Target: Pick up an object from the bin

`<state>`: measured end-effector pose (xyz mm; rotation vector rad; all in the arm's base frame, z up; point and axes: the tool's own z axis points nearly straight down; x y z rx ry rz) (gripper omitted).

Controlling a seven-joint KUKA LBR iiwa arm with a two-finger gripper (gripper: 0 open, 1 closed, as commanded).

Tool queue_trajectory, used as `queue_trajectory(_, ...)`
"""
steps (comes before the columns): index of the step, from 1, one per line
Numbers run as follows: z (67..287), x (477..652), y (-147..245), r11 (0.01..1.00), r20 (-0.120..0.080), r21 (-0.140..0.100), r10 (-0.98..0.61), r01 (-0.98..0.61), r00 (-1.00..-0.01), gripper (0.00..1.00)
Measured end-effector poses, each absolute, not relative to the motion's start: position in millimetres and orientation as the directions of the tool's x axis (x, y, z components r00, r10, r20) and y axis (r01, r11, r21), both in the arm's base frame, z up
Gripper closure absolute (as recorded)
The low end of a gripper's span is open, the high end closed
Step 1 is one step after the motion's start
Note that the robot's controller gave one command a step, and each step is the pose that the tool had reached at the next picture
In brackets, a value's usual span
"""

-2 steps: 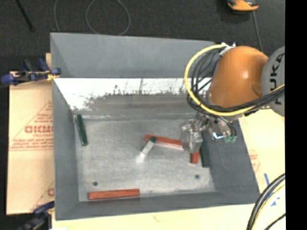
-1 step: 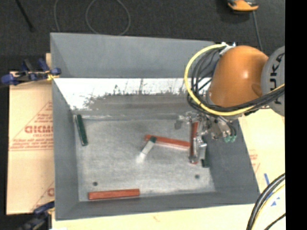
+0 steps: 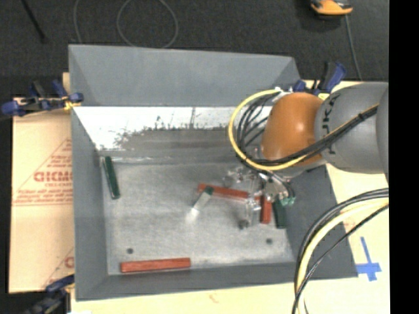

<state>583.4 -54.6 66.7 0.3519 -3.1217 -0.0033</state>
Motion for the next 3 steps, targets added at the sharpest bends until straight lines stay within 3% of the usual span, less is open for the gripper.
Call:
queue_trajectory(1, 71.1, 584.7, -54.6, 0.975, -0.006, 0.001, -0.222, -0.222, -0.975, 1.0)
queue_trajectory(2, 198.3, 545.5, -74.8, 0.982, -0.01, -0.005, -0.189, -0.189, -0.982, 1.0)
queue_trajectory(3, 193.5, 545.0, -73.7, 0.982, -0.004, -0.002, -0.189, -0.189, -0.982, 0.0)
